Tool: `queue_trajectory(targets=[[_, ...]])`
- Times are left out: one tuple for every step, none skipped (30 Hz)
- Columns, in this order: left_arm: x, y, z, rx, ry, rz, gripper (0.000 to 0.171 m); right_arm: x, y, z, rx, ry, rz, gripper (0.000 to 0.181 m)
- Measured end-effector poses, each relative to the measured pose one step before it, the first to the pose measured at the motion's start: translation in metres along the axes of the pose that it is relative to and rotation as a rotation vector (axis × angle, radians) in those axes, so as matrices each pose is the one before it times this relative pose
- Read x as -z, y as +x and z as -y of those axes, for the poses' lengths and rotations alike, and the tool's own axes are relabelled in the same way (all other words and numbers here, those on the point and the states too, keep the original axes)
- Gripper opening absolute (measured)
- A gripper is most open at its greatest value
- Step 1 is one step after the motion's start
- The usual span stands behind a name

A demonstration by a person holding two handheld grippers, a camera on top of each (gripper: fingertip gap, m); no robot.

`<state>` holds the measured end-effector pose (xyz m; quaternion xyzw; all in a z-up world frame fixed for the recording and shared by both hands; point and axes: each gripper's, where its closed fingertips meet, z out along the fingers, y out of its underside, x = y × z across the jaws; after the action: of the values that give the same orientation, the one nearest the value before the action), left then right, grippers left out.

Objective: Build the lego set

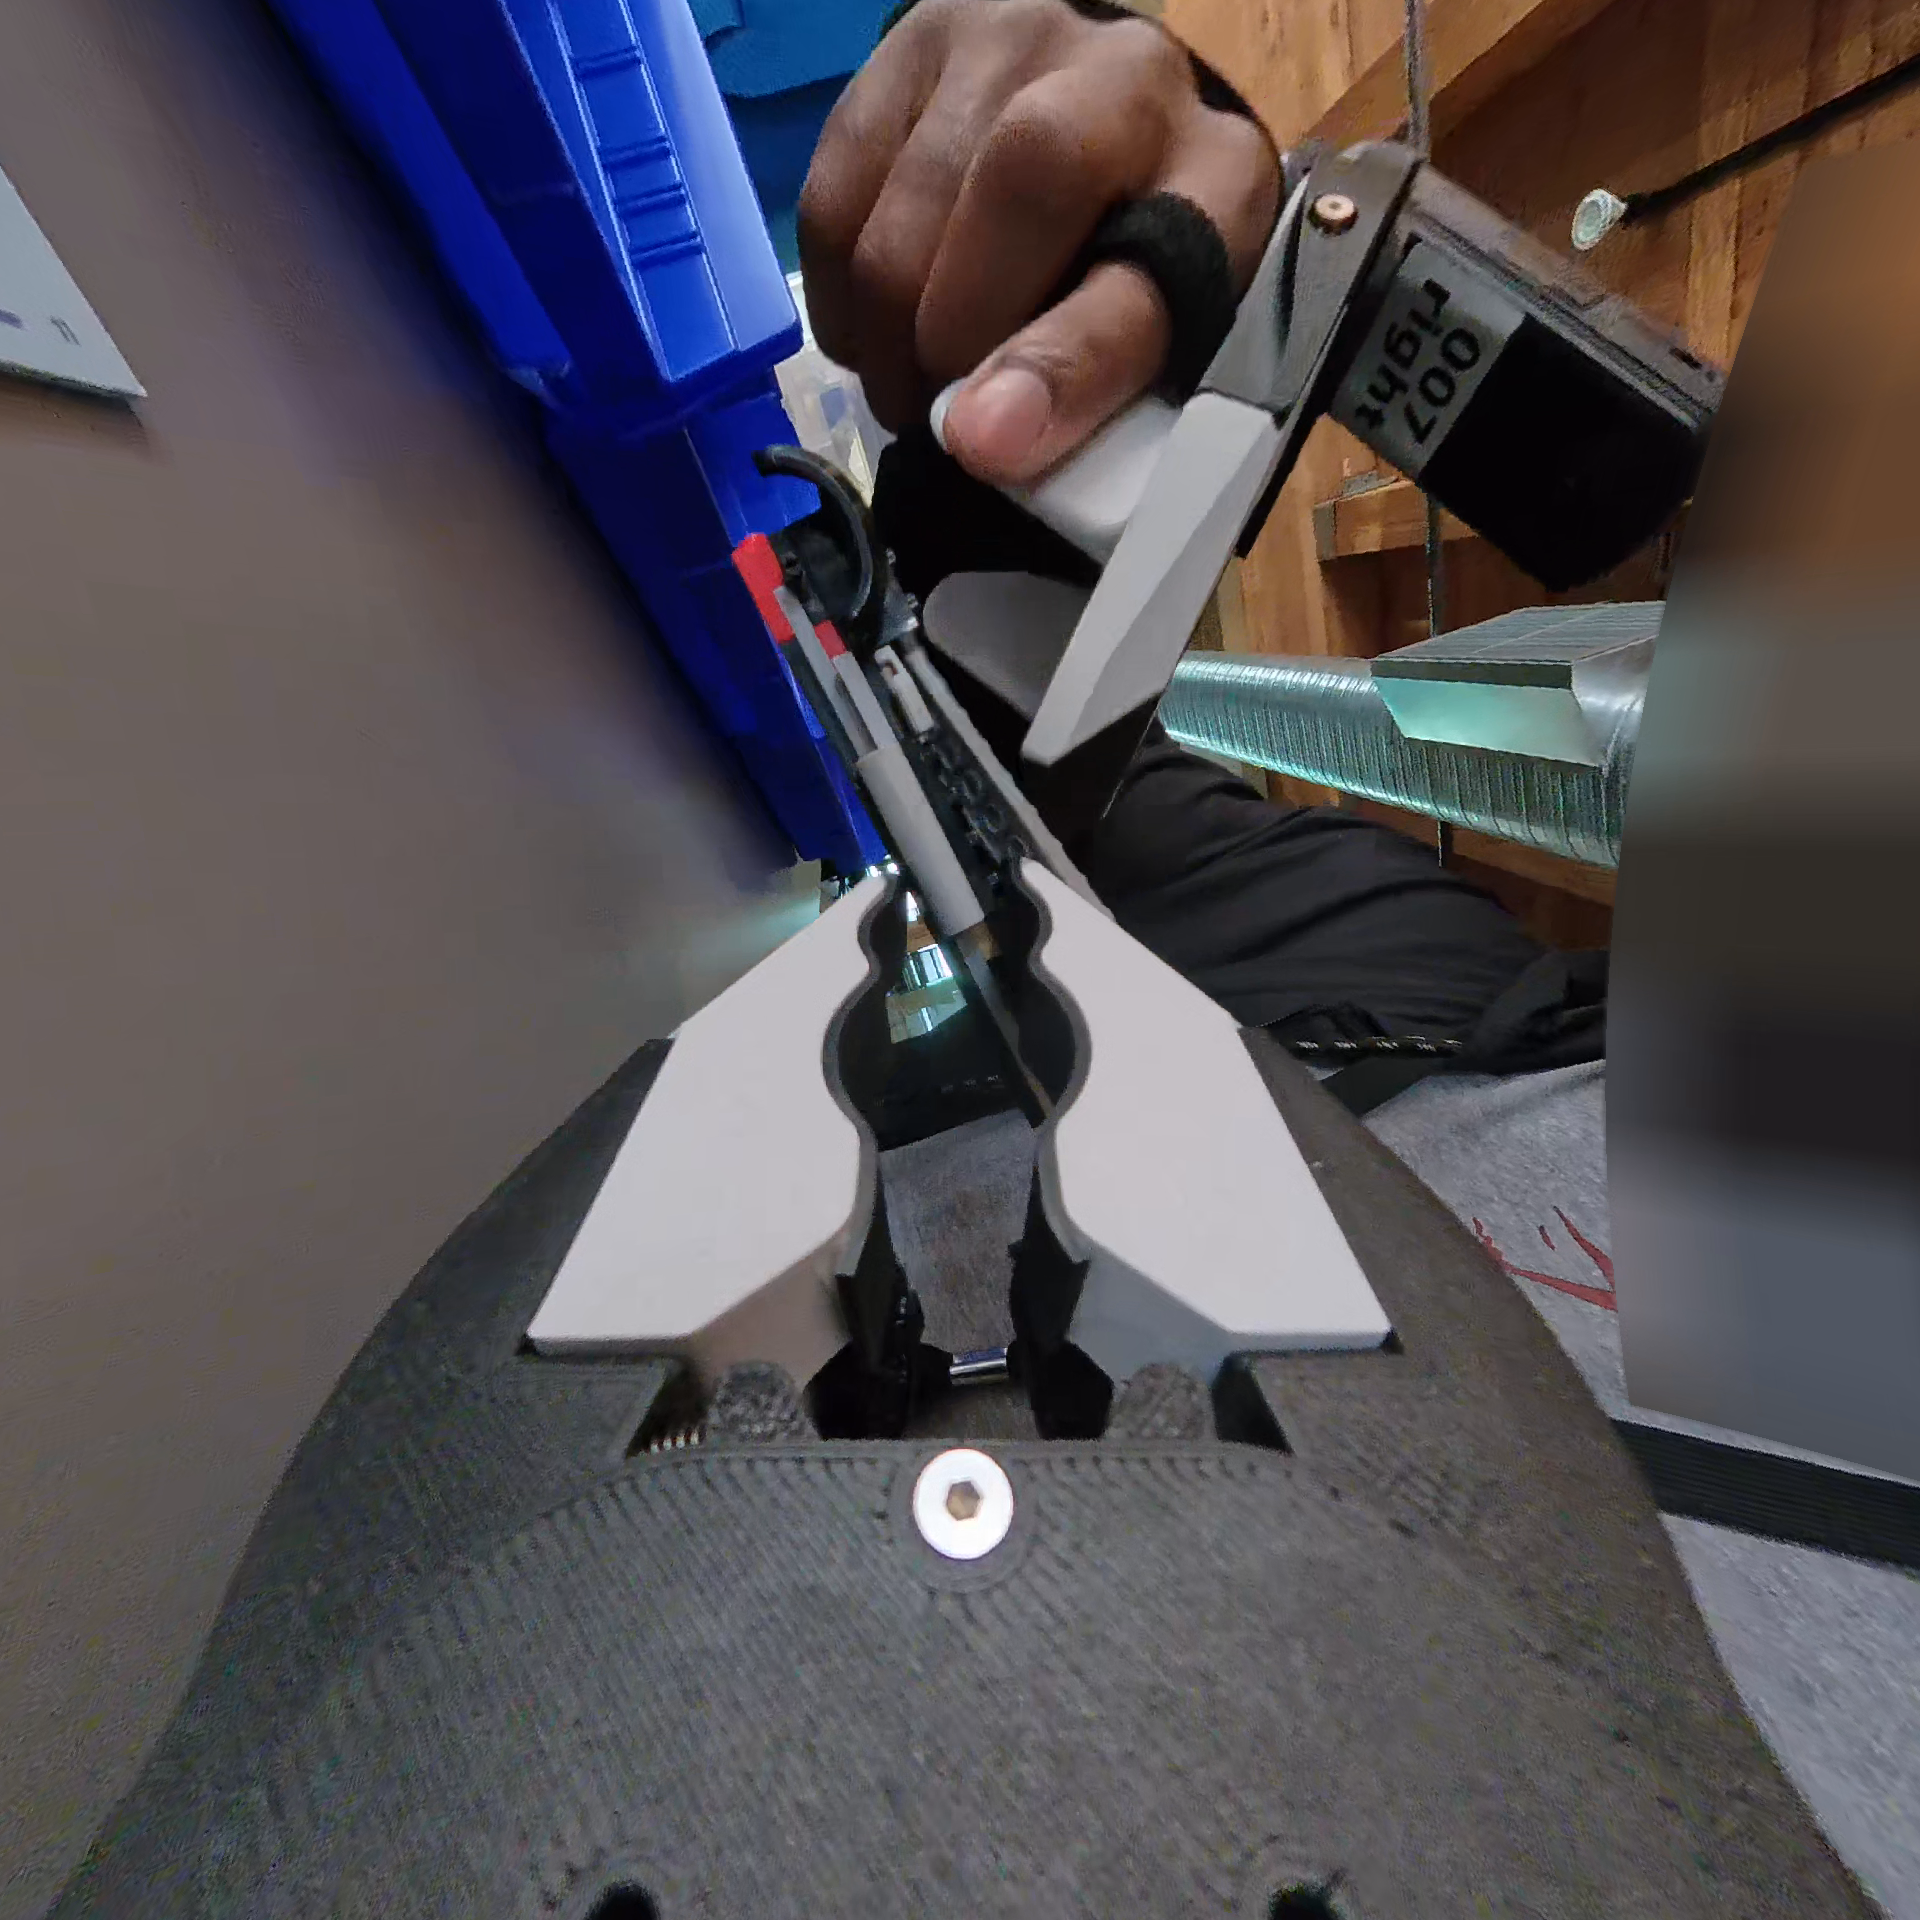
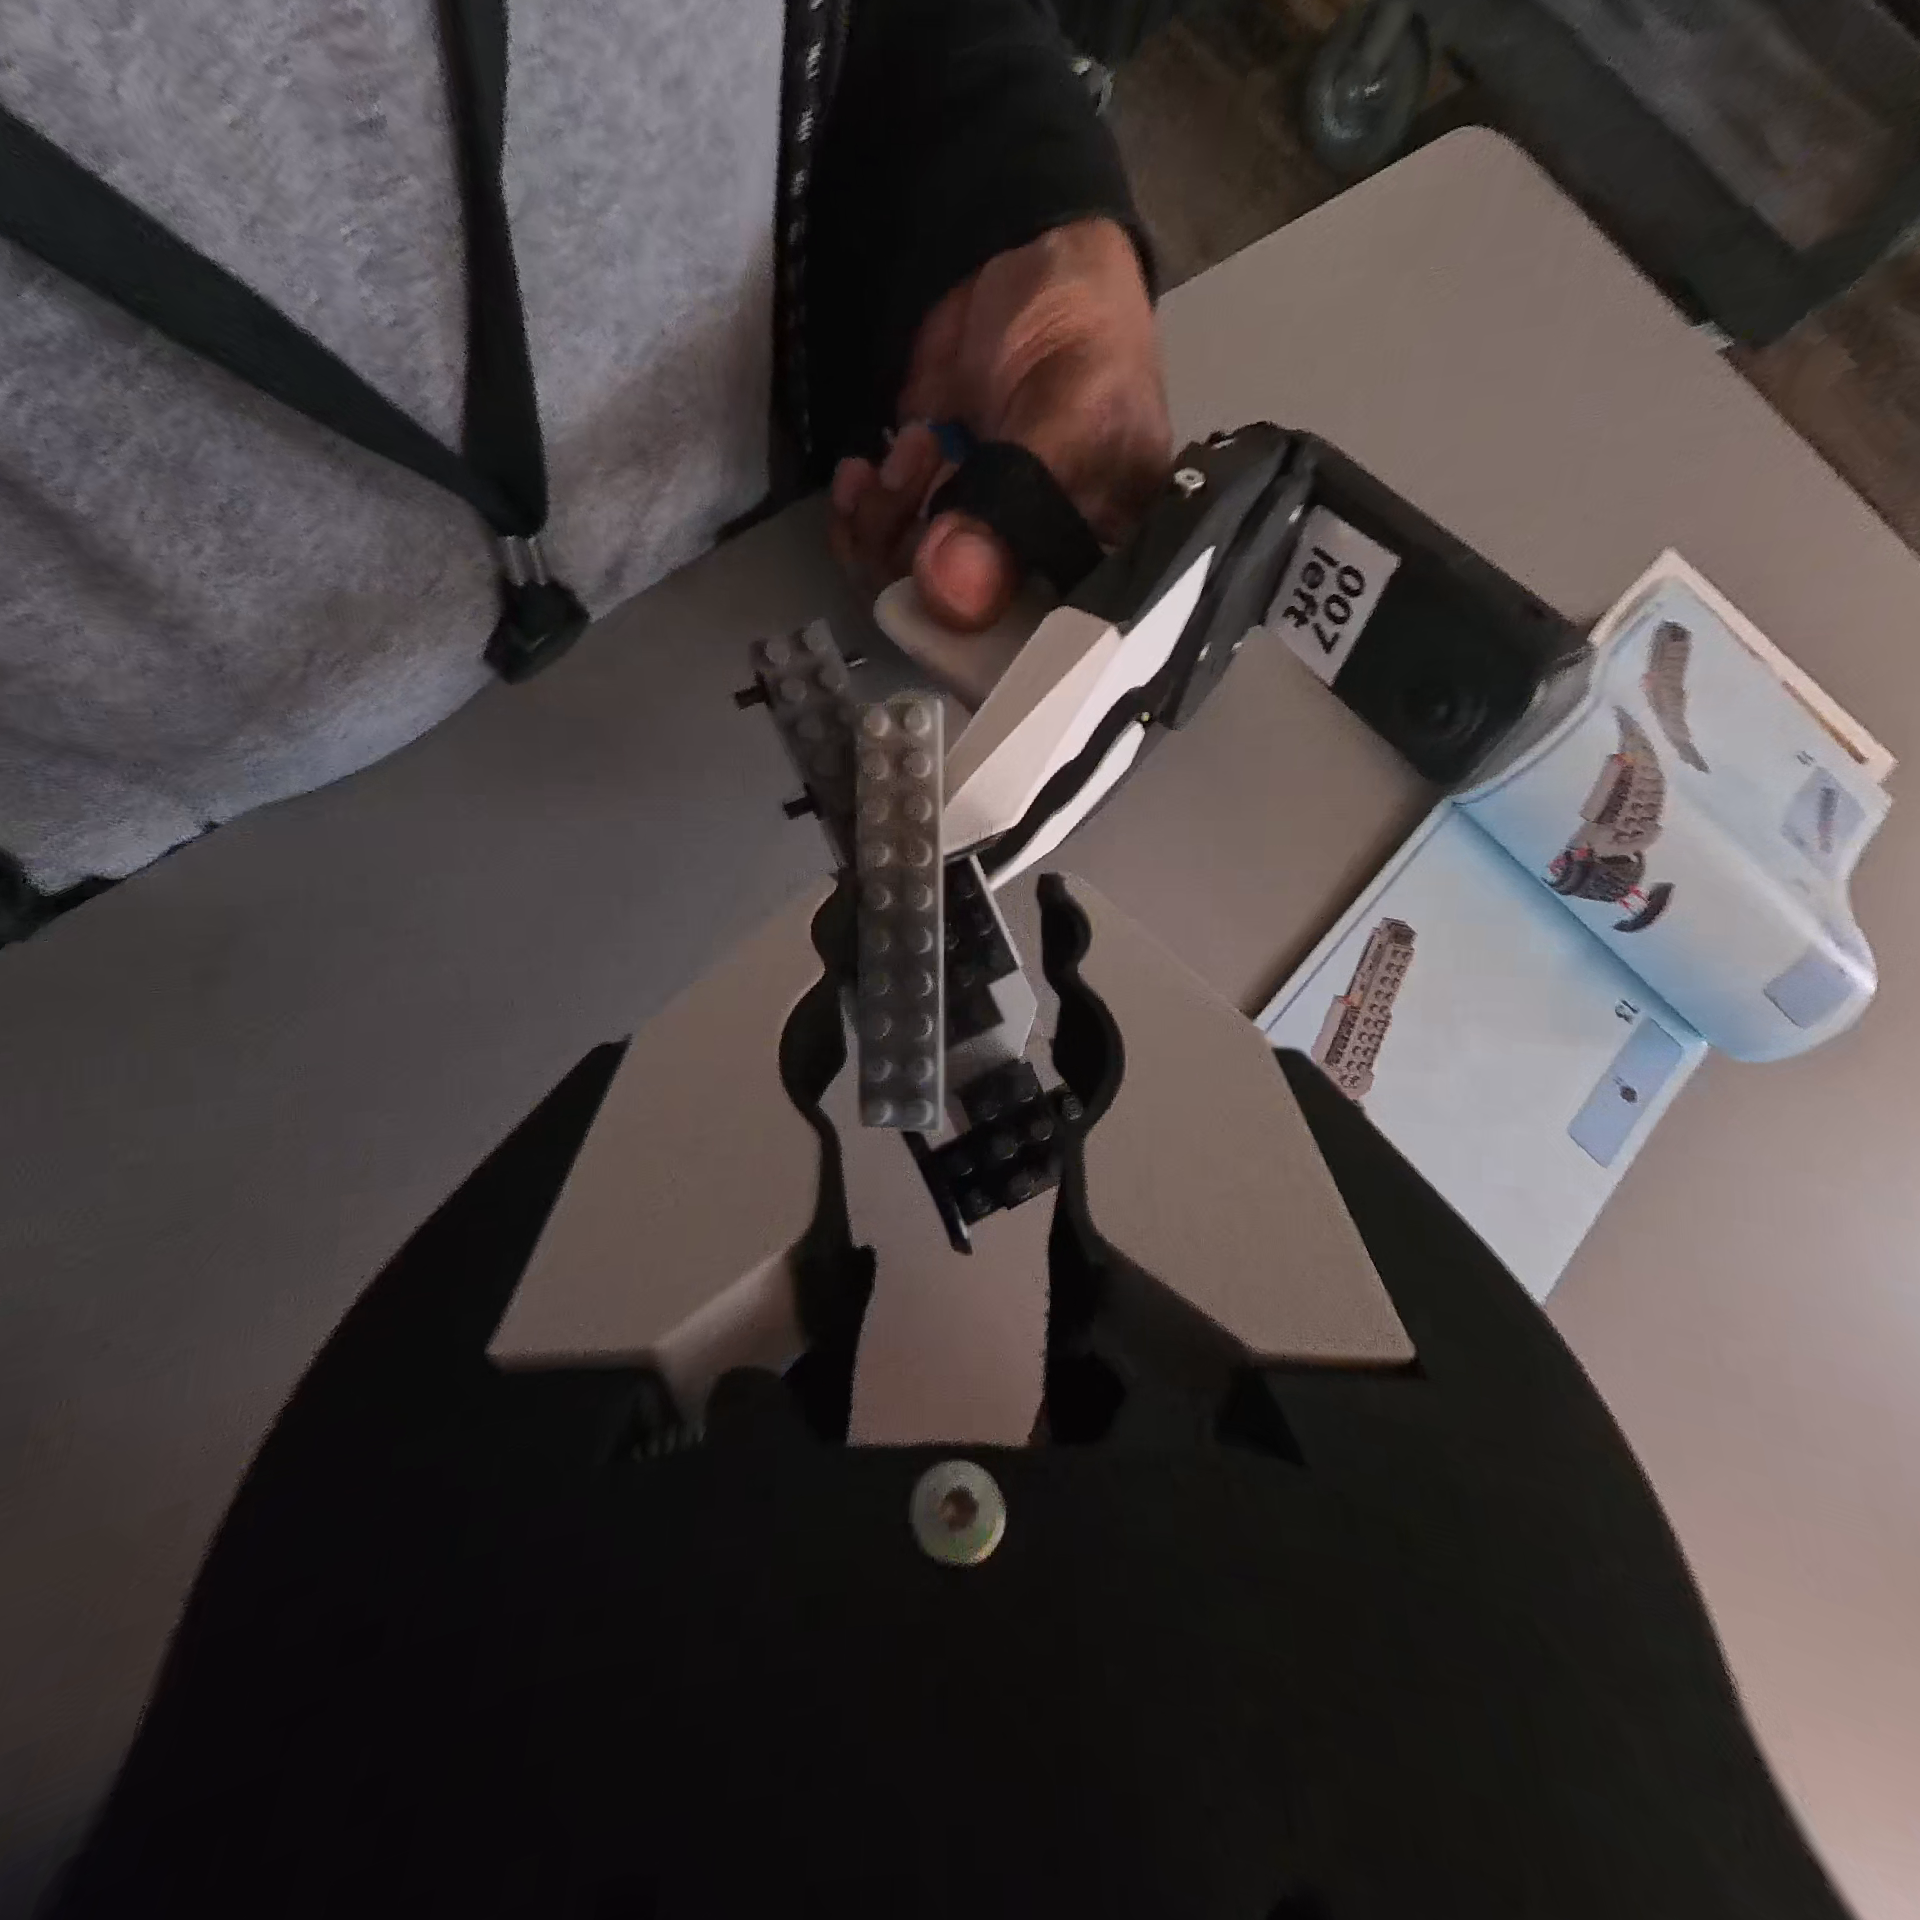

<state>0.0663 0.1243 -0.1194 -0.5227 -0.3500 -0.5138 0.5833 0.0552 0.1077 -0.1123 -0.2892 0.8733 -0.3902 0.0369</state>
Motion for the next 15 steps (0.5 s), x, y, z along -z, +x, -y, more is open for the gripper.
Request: queue_trajectory(targets=[[-0.00062,0.00033,0.00122,-0.0018,0.00418,-0.0042,0.017,0.00135,0.00188,0.00035,-0.0069,0.0104,-0.0273,0.04],[-0.00072,0.00015,0.00105,-0.0007,0.00309,-0.0034,0.017,0.00153,0.00273,-0.00069,-0.0038,0.0036,-0.0343,0.043],[-0.00075,-0.0002,0.00138,0.0004,0.00439,-0.0021,0.017,0.00199,0.00323,-0.00074,-0.0096,0.0026,-0.0364,0.045],[-0.00054,-0.00022,0.00147,0.0046,0.00443,-0.0027,0.017,0.00279,0.00332,0.00009,-0.0188,0.0082,-0.0378,0.047],[-0.00044,0.00006,0.00215,0.003,0.00872,-0.0049,0.017,0.00383,0.00357,0.00138,-0.0233,0.0174,-0.0422,0.048],[-0.0002,0.00084,0.0029,0.0015,0.01321,-0.0089,0.017,0.00498,0.00547,0.00149,-0.0232,0.0191,-0.0591,0.048],[-0.00025,0.00086,0.00287,0.002,0.01165,-0.0101,0.017,0.00573,0.00501,0.00138,-0.0191,0.0185,-0.0613,0.048],[-0.00033,0.00062,0.00297,0.0014,0.01022,-0.0095,0.017,0.0064,0.00414,0.0016,-0.0175,0.0227,-0.0589,0.048],[-0.00036,0.00079,0.00335,-0.0021,0.00991,-0.0086,0.017,0.00706,0.00589,0.00168,-0.0205,0.0242,-0.0731,0.048],[-0.00025,0.00125,0.00445,-0.0074,0.01328,-0.0102,0.017,0.00769,0.00674,0.00219,-0.0318,0.0297,-0.079,0.048],[0.00001,0.00099,0.0052,-0.0083,0.01408,-0.0077,0.017,0.00794,0.00784,0.00241,-0.0497,0.0339,-0.0852,0.047],[0.00004,-0.00031,0.00612,-0.0086,0.01371,0.0019,0.017,0.00781,0.00705,0.00274,-0.0585,0.0423,-0.0816,0.047],[-0.00023,-0.00086,0.00707,-0.0113,0.01549,0.006,0.017,0.00731,0.00354,0.00313,-0.0653,0.0551,-0.0607,0.047],[-0.00078,-0.00038,0.00784,-0.0109,0.0158,0.0046,0.017,0.00598,0.00578,0.00098,-0.075,0.0499,-0.0718,0.047],[-0.00136,0.00044,0.00871,-0.0122,0.01615,-0.0004,0.018,0.00461,0.00719,-0.00131,-0.0726,0.0429,-0.0752,0.049]])
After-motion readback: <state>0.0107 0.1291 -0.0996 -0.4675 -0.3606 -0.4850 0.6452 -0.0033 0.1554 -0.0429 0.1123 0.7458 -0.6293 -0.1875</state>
